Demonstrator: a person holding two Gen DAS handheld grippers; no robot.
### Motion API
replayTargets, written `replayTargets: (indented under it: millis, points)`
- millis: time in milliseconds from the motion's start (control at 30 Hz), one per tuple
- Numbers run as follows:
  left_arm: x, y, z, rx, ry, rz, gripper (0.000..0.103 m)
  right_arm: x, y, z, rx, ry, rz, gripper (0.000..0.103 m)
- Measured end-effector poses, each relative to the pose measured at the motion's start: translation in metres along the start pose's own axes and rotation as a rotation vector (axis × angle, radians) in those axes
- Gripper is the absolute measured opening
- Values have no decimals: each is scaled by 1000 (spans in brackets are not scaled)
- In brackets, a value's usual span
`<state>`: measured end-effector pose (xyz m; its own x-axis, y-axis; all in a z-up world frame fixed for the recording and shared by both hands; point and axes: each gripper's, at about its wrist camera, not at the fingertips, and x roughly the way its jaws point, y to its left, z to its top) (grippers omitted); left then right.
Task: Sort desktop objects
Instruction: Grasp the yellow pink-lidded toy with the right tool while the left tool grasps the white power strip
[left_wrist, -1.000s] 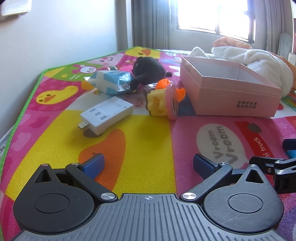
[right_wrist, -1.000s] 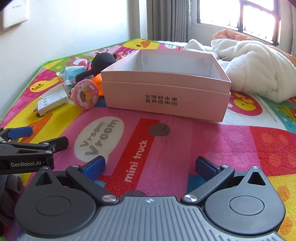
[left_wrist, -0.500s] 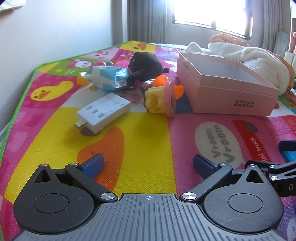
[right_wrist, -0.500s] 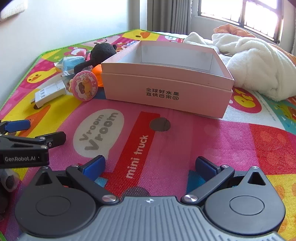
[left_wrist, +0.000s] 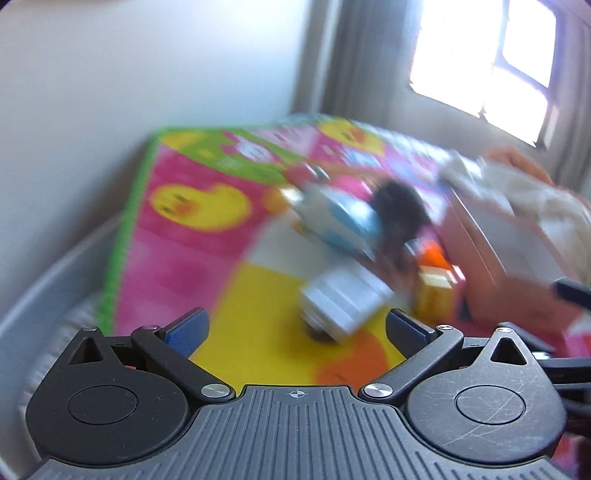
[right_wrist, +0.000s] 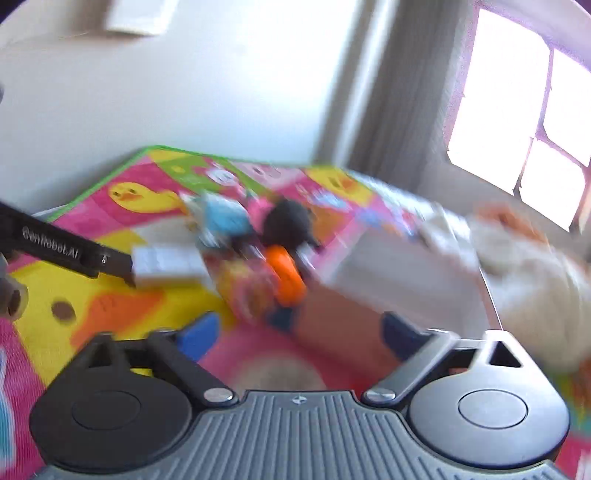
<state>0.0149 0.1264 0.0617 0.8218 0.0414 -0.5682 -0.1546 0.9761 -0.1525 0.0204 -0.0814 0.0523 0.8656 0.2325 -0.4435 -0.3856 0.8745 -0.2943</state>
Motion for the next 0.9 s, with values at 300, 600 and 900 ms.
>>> replayTargets:
  millis: [300, 600, 900]
  points:
    - [-9, 22, 9, -1, -48, 12, 103, 84, 53, 16, -85, 131, -77, 32]
    - [45, -34, 3, 228, 59, -66, 103, -4, -3, -13, -73, 107, -74, 19]
    - [77, -64, -3, 362, 120, -9, 56, -62, -67, -60, 42, 155, -135, 26]
